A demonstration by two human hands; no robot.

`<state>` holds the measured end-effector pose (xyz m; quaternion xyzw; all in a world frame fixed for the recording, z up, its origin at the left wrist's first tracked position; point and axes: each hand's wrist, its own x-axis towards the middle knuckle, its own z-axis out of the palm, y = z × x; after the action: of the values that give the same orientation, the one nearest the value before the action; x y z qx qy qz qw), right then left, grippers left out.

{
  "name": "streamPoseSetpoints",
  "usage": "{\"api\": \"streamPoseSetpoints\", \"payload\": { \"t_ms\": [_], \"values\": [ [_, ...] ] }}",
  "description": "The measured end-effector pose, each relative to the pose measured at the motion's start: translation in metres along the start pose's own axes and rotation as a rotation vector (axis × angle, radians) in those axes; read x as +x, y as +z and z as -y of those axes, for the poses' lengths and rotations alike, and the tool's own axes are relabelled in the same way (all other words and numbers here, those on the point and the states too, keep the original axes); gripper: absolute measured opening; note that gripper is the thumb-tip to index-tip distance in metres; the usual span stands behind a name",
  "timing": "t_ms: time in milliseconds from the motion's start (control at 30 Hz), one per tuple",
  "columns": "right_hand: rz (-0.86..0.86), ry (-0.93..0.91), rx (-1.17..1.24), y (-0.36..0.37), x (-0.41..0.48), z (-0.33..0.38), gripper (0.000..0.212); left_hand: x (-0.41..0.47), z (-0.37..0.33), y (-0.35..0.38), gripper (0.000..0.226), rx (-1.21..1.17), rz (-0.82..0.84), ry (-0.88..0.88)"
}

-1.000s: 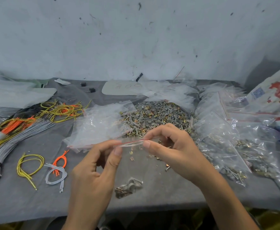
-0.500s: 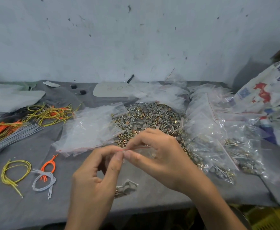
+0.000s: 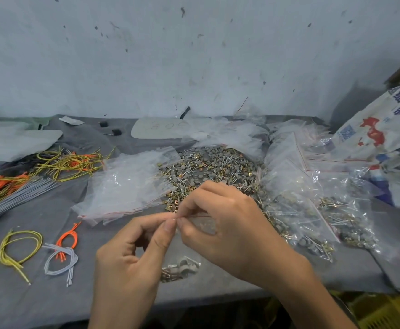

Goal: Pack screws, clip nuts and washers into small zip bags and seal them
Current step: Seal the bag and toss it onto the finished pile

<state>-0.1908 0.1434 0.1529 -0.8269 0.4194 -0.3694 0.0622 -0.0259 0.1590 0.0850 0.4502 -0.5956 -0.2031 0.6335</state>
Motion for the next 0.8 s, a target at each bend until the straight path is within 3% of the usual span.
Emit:
{"api": "streamPoseSetpoints", "payload": {
  "t_ms": [200,467,800],
  "values": [
    [-0.036,-0.012,-0.035,0.001,0.0,0.003,0.021,0.001,-0.007,-0.001,0.026,0.01,0.02,0.0],
    [-0.107,-0.05,0.027,-0.003,-0.008,-0.015,0.003,0.005,-0.01,-0.01,0.018,0.017,-0.021,0.029],
    [-0.169,0.009,0.075,-0.017,-0.018,-0.04,0.002,0.011,-0.01,-0.015,0.019,0.01,-0.05,0.013]
  ]
}}
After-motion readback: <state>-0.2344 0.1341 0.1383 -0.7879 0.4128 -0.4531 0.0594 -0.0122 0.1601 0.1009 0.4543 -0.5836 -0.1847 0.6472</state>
